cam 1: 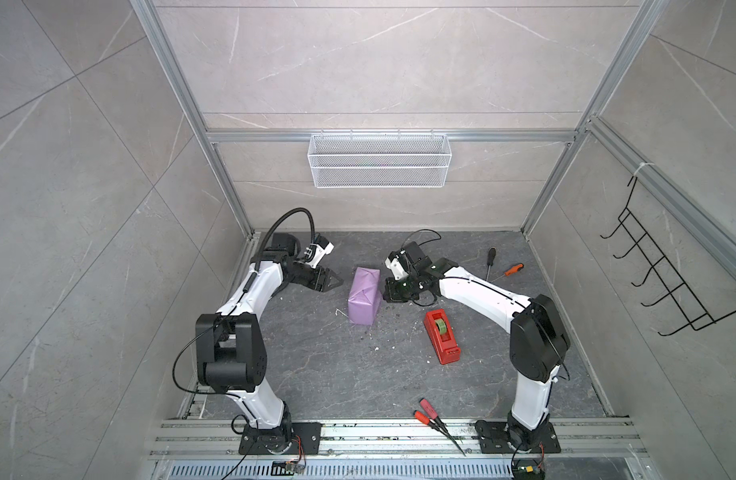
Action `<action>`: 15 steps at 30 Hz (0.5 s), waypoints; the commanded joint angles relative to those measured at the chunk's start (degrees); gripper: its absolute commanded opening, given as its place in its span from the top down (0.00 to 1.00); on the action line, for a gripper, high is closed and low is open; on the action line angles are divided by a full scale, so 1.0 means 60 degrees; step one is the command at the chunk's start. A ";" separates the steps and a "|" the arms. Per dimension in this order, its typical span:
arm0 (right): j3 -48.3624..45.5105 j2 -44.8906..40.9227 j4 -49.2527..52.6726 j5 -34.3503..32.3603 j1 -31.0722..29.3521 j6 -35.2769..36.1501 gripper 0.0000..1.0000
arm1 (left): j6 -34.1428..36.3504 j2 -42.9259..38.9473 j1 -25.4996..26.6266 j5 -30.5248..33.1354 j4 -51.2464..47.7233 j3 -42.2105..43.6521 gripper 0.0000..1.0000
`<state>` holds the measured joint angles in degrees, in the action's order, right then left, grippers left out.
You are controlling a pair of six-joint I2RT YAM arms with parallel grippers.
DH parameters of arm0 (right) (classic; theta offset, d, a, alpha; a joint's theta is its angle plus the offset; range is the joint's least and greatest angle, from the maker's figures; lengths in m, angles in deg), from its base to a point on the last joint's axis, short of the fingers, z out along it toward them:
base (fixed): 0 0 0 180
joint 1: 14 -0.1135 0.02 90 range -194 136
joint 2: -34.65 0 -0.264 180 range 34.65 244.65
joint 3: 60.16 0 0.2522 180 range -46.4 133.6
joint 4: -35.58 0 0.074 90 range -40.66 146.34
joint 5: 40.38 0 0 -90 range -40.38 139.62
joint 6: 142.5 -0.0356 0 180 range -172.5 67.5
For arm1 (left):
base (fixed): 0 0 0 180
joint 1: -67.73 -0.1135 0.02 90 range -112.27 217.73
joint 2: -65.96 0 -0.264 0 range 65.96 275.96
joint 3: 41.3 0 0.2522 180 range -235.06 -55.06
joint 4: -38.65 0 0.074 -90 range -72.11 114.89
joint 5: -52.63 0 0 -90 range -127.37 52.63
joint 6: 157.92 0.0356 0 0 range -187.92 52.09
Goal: Wrap the gift box in paper
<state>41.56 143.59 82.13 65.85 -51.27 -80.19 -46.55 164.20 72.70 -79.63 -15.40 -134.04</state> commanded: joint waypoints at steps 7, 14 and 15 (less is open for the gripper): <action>0.0998 0.0904 -0.0676 0.0557 -0.0182 -0.0338 1.00 | 0.0258 0.1112 0.0514 0.1034 -0.0556 -0.0464 0.00; 0.2554 0.1892 -0.0655 0.1014 -0.0494 -0.0325 1.00 | 0.0714 0.1081 0.0562 0.2282 -0.0417 0.0147 0.00; 0.2784 0.2101 -0.0646 0.1067 -0.0552 -0.0344 1.00 | 0.0737 0.1050 0.0549 0.2513 -0.0362 0.0272 0.00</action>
<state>54.26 153.71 79.86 68.45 -52.45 -81.47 -45.17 170.84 75.46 -72.41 -16.67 -135.31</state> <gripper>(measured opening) 0.033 0.997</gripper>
